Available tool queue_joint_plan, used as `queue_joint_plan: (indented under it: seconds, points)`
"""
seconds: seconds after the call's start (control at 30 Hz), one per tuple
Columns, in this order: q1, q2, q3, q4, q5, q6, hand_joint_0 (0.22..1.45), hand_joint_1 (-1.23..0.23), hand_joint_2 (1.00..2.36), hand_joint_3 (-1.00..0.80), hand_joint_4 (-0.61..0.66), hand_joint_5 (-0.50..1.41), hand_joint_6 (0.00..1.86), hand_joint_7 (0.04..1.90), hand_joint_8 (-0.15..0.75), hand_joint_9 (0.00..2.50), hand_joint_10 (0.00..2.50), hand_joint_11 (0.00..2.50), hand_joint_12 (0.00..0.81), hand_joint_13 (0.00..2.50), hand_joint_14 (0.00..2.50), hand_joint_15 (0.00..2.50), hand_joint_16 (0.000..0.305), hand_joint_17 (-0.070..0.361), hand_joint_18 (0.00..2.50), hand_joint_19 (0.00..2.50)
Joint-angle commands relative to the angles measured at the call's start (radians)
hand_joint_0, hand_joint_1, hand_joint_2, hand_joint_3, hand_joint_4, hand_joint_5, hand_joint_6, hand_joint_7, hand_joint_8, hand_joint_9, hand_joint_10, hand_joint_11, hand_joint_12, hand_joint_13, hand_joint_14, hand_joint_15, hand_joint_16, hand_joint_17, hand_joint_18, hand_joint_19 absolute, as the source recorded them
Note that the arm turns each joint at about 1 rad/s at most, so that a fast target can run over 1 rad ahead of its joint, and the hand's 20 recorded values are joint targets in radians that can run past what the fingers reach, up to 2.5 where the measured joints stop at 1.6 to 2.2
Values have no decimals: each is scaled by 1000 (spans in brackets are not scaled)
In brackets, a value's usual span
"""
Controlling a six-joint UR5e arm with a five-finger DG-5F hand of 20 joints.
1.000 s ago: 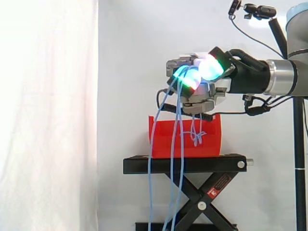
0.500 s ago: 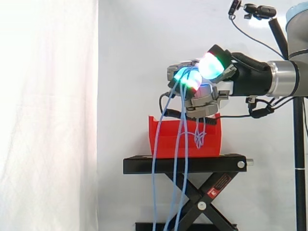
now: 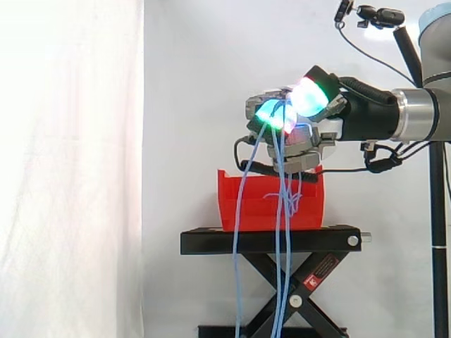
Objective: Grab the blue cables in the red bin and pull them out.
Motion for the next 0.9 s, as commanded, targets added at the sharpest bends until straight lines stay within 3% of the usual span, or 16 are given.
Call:
queue_joint_plan:
  seconds: [0.0,0.87]
  points:
    - [-1,0,-1,0,1,-1,834,-838,1000,-1000,73,846,747,632,214,1358,18,1536,292,1234,2015,1220,36,81,1422,1777]
    - [1,0,1,2,0,-1,800,-810,1000,-1000,95,873,587,704,226,1343,20,1518,301,1252,1824,1259,37,84,1387,1738]
